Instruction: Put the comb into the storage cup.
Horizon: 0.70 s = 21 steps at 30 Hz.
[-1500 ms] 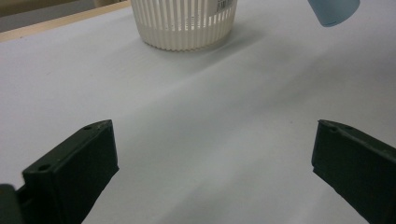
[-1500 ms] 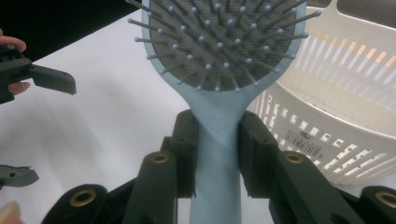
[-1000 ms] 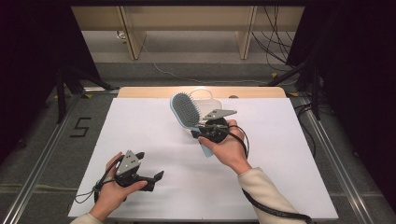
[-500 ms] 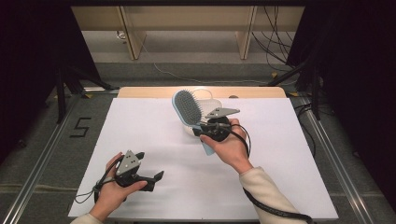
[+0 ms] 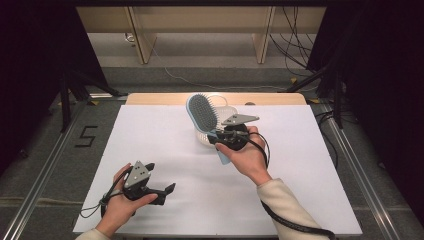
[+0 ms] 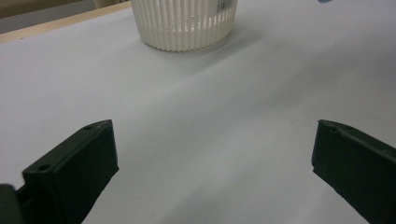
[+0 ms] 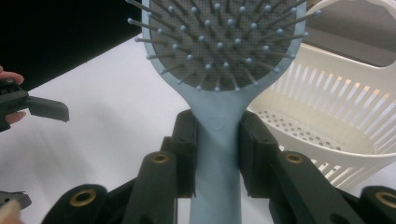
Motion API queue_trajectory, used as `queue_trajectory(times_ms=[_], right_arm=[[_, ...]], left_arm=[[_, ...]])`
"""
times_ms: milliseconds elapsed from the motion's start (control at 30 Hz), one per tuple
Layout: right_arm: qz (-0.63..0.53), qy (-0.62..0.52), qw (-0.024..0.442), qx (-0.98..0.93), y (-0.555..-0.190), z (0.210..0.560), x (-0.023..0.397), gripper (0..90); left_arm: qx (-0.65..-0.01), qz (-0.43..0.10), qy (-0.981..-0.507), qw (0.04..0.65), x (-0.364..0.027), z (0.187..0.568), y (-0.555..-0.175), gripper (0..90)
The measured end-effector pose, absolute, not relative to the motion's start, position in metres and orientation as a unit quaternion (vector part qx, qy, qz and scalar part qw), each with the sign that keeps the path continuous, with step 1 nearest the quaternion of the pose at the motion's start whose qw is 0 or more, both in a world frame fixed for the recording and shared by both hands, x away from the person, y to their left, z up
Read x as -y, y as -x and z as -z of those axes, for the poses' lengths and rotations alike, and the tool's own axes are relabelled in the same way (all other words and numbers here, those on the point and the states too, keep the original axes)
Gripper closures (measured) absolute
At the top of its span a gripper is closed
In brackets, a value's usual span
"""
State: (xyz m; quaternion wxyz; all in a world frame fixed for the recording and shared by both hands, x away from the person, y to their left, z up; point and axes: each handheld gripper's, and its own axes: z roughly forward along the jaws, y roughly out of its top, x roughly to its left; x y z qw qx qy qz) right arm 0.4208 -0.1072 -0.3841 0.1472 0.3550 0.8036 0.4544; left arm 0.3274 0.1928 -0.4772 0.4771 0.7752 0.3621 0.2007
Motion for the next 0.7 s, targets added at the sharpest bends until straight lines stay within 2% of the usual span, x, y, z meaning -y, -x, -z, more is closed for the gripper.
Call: queue_trajectory(times_ms=[700], right_arm=[[-0.465,-0.358,0.157,-0.794,-0.4220,0.3817,0.1114,70.5]], left_arm=[[-0.362,-0.201,-0.775,0.477,-0.1929,0.4773,-0.3274,0.0]])
